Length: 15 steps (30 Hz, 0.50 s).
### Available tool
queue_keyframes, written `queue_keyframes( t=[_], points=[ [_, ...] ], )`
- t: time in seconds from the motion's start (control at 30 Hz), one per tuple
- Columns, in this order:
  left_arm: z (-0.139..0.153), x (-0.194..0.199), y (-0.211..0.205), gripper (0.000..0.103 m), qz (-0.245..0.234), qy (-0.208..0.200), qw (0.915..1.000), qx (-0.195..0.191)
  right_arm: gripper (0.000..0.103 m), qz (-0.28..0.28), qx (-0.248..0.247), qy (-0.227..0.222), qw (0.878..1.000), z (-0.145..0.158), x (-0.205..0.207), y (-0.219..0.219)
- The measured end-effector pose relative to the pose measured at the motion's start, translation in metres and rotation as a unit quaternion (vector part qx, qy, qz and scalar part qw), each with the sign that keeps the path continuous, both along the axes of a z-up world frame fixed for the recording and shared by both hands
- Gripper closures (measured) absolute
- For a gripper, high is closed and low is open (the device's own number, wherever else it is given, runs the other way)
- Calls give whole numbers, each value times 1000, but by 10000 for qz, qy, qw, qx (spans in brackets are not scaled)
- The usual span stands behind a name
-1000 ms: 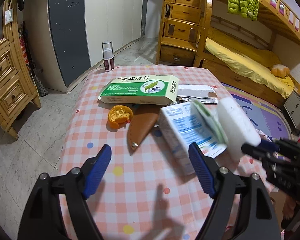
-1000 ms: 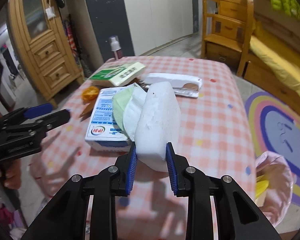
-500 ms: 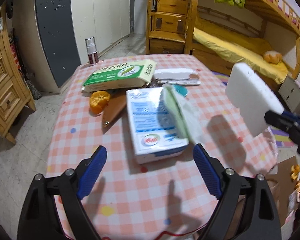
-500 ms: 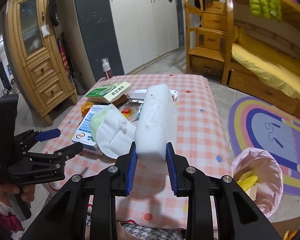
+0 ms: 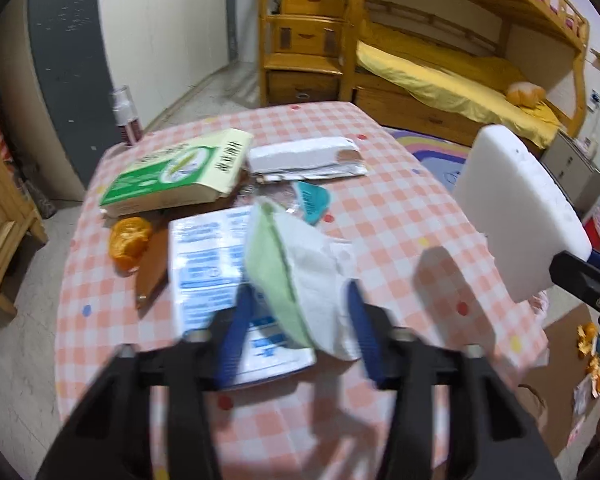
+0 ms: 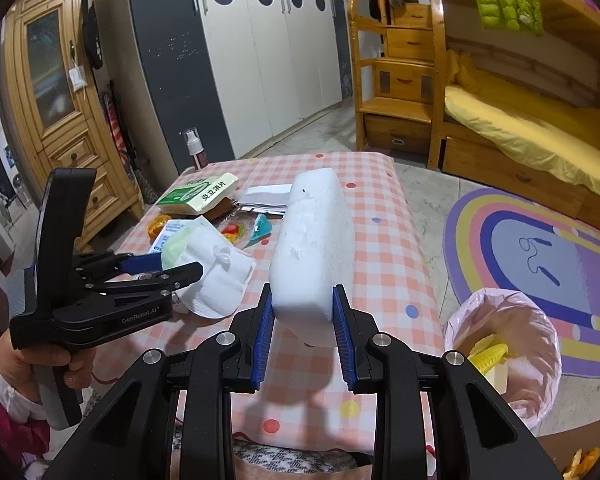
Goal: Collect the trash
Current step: 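Lift the foam block with the right gripper while the left gripper grasps the white mask, then carry the foam block and mask over the pink wastebasket and release both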
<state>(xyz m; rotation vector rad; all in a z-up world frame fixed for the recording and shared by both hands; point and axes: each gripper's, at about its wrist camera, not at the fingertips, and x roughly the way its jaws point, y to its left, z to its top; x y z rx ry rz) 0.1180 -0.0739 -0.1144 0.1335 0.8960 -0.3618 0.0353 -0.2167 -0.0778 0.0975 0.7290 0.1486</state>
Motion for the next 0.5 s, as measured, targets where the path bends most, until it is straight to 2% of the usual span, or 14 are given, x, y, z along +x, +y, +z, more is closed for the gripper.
queue_keyframes(
  t=[0.03,0.1,0.33,0.5],
  points=[
    [2,-2,-2,95,-82,-53,9999,32,74,-22,1,-23,10000,1,-1,-1],
    [12,-9,-3,101,-247,-251,9994,-44,74,-61,16,-78,9999,3,-5,-5],
    [58,-42,-1,102,-572,-838,9925,-675,74,-253,194,-268,9991,12,-18,-19],
    [70,-56,-18,102,-674,-1074,9907,-490,74,-385,237,-313,9985,13,-30,-27]
  ],
)
